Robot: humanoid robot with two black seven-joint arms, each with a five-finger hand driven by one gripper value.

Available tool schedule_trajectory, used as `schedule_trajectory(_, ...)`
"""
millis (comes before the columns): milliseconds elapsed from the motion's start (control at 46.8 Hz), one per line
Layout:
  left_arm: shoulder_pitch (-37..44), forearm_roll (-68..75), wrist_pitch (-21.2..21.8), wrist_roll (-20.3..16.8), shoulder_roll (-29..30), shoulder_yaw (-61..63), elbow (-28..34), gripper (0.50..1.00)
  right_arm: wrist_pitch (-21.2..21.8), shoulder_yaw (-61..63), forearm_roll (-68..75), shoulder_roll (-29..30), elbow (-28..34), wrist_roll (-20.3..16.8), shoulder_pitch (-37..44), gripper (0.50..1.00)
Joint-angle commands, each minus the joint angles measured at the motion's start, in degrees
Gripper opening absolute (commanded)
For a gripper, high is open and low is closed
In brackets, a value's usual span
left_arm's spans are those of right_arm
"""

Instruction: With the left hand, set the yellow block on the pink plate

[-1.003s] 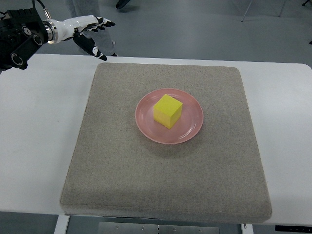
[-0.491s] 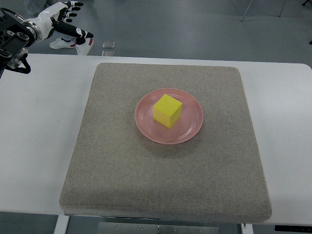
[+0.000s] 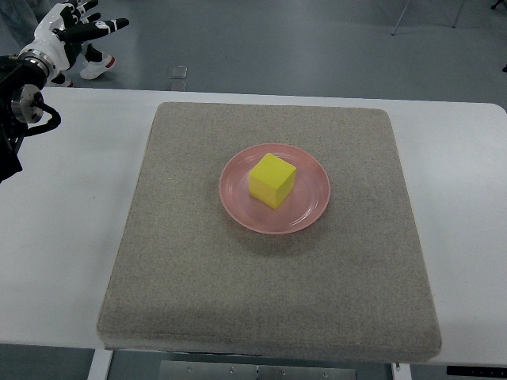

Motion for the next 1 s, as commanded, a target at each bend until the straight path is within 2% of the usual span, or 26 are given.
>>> schedule_trajectory(0, 0.8, -0.5, 1.3, 0.0, -0.3, -4.1, 0.0, 0.984, 0.0, 0.0, 0.0, 0.0, 0.0, 0.0, -0.1, 0.924)
schedule_trajectory(171, 2.4, -6.6, 1.4, 0.0, -1.5, -10.2, -0.1, 0.984, 0.0, 0.0, 0.0, 0.0, 0.0, 0.0, 0.0, 0.924)
schedule_trajectory(448, 3.3, -24.6, 1.6, 0.9, -3.2, -10.4, -0.1, 0.981, 0.0, -0.1, 0.0, 0.0, 0.0, 0.0, -0.1, 0.924)
schedule_trajectory(726, 4.9, -24.7, 0.4, 0.9, -3.9, -10.5, -0.3, 0.99, 0.0, 0.0, 0.0, 0.0, 0.0, 0.0, -0.1, 0.924)
schedule_trajectory(854, 4.8, -24.6, -2.1, 0.9, -3.9, -10.5, -0.3, 0.99, 0.0, -0.1, 0.0, 0.0, 0.0, 0.0, 0.0, 0.924)
schedule_trajectory(982, 4.3, -24.5, -2.5, 0.9, -3.9, -10.4, -0.6, 0.99, 0.0, 0.0, 0.0, 0.0, 0.0, 0.0, 0.0, 0.924)
